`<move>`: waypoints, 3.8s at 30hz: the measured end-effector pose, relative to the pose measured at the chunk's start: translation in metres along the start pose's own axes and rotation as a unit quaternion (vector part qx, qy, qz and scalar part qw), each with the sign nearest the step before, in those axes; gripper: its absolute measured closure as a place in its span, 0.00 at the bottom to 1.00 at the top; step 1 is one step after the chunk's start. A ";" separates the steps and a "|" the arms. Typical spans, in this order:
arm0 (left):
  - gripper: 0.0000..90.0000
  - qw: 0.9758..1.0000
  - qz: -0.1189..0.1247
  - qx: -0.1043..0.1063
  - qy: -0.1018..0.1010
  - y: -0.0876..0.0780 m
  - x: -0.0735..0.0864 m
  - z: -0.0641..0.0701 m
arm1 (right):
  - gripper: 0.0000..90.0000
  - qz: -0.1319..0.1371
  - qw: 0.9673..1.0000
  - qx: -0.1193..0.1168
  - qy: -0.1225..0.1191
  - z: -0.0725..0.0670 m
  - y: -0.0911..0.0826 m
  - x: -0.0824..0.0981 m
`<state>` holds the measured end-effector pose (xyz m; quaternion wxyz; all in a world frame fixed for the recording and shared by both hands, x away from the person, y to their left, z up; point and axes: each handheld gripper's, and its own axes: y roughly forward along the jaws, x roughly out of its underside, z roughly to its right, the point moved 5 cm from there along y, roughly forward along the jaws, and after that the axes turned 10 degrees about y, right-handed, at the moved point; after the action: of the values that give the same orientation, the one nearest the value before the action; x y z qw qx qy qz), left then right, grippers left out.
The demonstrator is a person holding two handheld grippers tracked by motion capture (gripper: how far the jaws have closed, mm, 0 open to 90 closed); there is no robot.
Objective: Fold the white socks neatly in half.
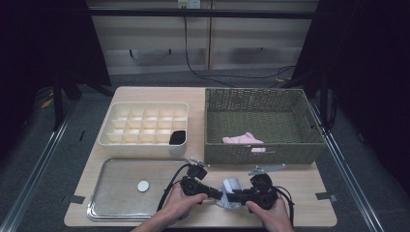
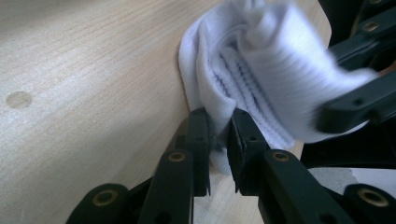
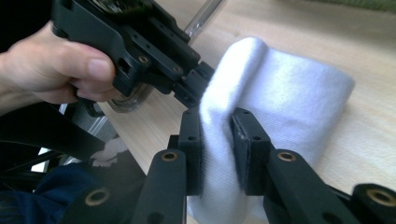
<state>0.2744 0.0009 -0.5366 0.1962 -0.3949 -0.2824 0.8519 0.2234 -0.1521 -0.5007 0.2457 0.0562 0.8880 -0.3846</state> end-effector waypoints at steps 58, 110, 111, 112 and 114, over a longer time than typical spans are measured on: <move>0.64 0.999 0.040 0.002 -0.010 -0.016 -0.016 -0.002 | 0.57 0.000 0.999 0.029 0.030 0.018 -0.001 0.014; 0.72 0.999 0.038 -0.011 0.007 -0.025 -0.022 0.007 | 0.54 0.043 0.997 0.017 0.065 0.033 -0.024 0.014; 0.72 0.999 0.038 -0.011 0.007 -0.025 -0.022 0.007 | 0.54 0.043 0.997 0.017 0.065 0.033 -0.024 0.014; 0.71 0.999 0.040 -0.011 0.009 -0.028 -0.024 0.008 | 0.53 0.043 0.997 0.022 0.066 0.035 -0.025 0.014; 0.72 0.999 0.035 -0.021 0.013 -0.031 -0.025 0.009 | 0.52 0.043 0.996 0.025 0.069 0.037 -0.027 0.014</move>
<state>0.2860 0.0076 -0.4986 0.1620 -0.4193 -0.2838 0.8470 0.2181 -0.1982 -0.5116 0.1982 0.1268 0.8898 -0.3910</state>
